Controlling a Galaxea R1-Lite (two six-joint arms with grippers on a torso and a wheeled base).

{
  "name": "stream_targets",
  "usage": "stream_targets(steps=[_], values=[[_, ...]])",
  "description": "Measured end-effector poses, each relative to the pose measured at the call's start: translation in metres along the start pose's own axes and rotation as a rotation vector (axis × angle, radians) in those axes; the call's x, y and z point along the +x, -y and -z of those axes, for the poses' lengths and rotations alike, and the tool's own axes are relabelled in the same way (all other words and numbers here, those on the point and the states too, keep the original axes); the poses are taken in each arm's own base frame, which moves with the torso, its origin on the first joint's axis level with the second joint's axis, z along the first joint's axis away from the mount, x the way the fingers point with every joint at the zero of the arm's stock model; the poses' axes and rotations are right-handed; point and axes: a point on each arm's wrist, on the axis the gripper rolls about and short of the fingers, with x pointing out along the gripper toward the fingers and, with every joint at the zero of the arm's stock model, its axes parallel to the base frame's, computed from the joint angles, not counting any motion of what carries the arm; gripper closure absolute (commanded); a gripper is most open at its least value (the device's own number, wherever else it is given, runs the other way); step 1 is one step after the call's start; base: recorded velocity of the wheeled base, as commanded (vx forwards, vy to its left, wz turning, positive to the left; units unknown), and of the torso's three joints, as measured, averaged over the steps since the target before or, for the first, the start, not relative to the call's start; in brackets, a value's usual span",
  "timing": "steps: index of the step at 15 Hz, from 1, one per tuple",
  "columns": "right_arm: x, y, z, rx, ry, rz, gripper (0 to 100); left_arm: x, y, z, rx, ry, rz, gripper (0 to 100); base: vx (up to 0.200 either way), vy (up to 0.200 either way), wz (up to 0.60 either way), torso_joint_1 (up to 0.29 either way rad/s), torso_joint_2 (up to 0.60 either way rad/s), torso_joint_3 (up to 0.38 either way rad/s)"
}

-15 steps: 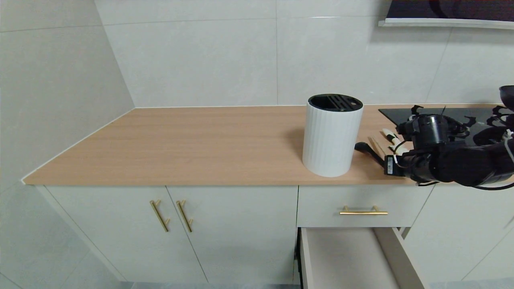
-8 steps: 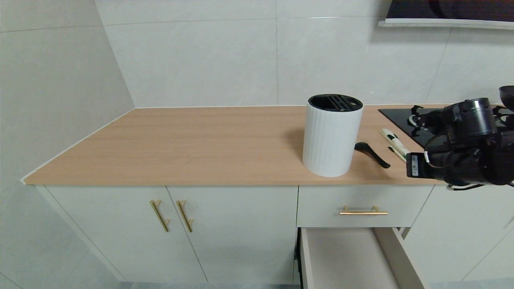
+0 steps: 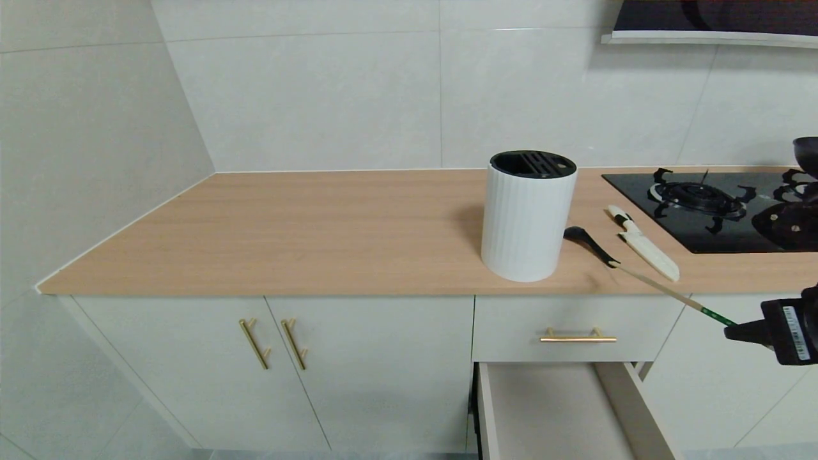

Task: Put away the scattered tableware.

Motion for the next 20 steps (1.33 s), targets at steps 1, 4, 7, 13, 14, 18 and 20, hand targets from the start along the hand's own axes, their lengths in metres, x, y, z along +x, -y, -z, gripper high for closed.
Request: stream_targets(steps=[1, 4, 7, 13, 14, 18, 20], values=[[-0.008, 0.0, 0.003, -0.043, 0.008, -0.036, 100, 0.0, 0.0, 0.0, 0.0, 0.0, 0.0, 0, 0.0, 0.0, 0.0, 0.0, 0.0, 0.0], [-0.011, 0.001, 0.013, -0.1, 0.003, -0.062, 100, 0.0, 0.0, 0.0, 0.0, 0.0, 0.0, 0, 0.0, 0.0, 0.0, 0.0, 0.0, 0.0], [-0.007, -0.003, 0.019, -0.123, -0.025, -0.13, 100, 0.0, 0.0, 0.0, 0.0, 0.0, 0.0, 0, 0.0, 0.0, 0.0, 0.0, 0.0, 0.0], [0.01, -0.015, 0.025, -0.178, -0.001, -0.188, 100, 0.0, 0.0, 0.0, 0.0, 0.0, 0.0, 0, 0.0, 0.0, 0.0, 0.0, 0.0, 0.0], [0.015, -0.018, 0.028, -0.188, -0.013, -0.195, 100, 0.0, 0.0, 0.0, 0.0, 0.0, 0.0, 0, 0.0, 0.0, 0.0, 0.0, 0.0, 0.0], [0.024, -0.023, 0.032, -0.209, -0.051, -0.211, 100, 0.0, 0.0, 0.0, 0.0, 0.0, 0.0, 0, 0.0, 0.0, 0.0, -0.099, 0.22, 0.128], [0.027, -0.024, 0.033, -0.214, -0.063, -0.212, 100, 0.0, 0.0, 0.0, 0.0, -0.001, 0.0, 0, 0.0, 0.0, 0.0, -0.19, 0.46, 0.251]])
